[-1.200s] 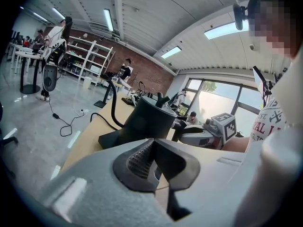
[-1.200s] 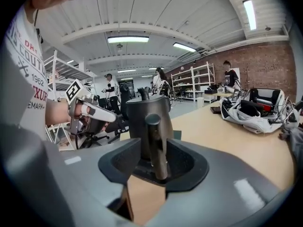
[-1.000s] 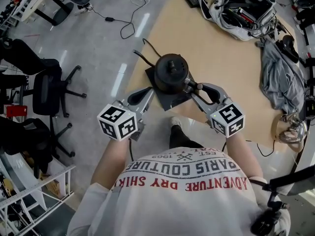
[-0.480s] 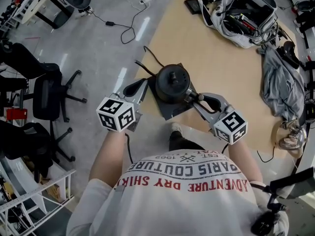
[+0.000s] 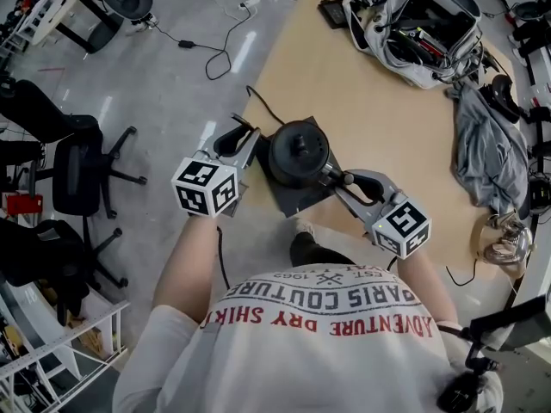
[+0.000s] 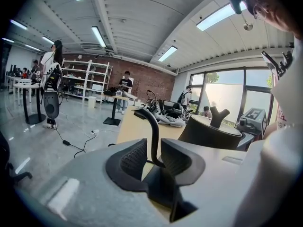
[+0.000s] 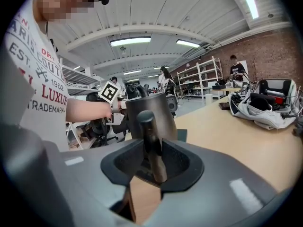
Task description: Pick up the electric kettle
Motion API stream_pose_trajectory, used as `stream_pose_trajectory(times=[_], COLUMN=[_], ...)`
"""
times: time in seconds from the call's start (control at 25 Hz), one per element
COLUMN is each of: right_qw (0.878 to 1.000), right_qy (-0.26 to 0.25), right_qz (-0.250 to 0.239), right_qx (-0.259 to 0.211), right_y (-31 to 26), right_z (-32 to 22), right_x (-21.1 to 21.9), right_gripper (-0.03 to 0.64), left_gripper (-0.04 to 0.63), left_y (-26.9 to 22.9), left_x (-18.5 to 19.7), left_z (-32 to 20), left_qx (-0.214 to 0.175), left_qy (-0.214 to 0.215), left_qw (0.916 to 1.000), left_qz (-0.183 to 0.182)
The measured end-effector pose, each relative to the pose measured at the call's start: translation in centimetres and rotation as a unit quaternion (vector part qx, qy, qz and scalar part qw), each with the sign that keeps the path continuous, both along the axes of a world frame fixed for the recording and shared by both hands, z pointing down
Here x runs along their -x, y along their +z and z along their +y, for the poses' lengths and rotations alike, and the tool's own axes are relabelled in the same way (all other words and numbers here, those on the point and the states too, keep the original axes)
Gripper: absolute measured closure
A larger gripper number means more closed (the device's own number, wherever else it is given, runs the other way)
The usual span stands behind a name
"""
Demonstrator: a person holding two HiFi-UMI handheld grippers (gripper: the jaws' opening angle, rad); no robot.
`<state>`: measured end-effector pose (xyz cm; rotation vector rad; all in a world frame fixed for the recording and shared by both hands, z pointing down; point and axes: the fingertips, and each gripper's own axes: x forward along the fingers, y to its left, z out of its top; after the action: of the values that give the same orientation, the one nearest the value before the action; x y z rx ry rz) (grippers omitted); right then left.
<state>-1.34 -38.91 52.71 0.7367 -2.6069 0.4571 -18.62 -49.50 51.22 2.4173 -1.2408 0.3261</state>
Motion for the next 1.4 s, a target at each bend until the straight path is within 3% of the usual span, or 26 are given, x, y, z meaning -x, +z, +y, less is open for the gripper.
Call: stream_pose_trajectory(times=[0.36,0.76,1.4], right_qw=[1.0,1.0,0.997], right_qy=[0.013,0.02,0.04], right_qz=[0.0,0.01,0.019], right_qx=[0.004,-0.003,-0.062], right_y=[0.1,0.1,-1.0], right_z=[-0.2,-0.1,-1.1], right_x=[-0.3,-0.4,-0.7], right_gripper=[0.505,0.507,0.517], left_gripper=[0.551,0.555,0.56], left_y=[0.0,0.2,-0.4], left_x=[-0.5,-0.9,-0.6], left_z=[-0.3,-0.7,-0.6], left_qx=[-0.022,-0.026,-0.031], left_qy=[-0.003,0.002,-0.007], left_qw=[0.9995,0.9994,0.9992], left_qz=[-0.02,-0.024,-0.023])
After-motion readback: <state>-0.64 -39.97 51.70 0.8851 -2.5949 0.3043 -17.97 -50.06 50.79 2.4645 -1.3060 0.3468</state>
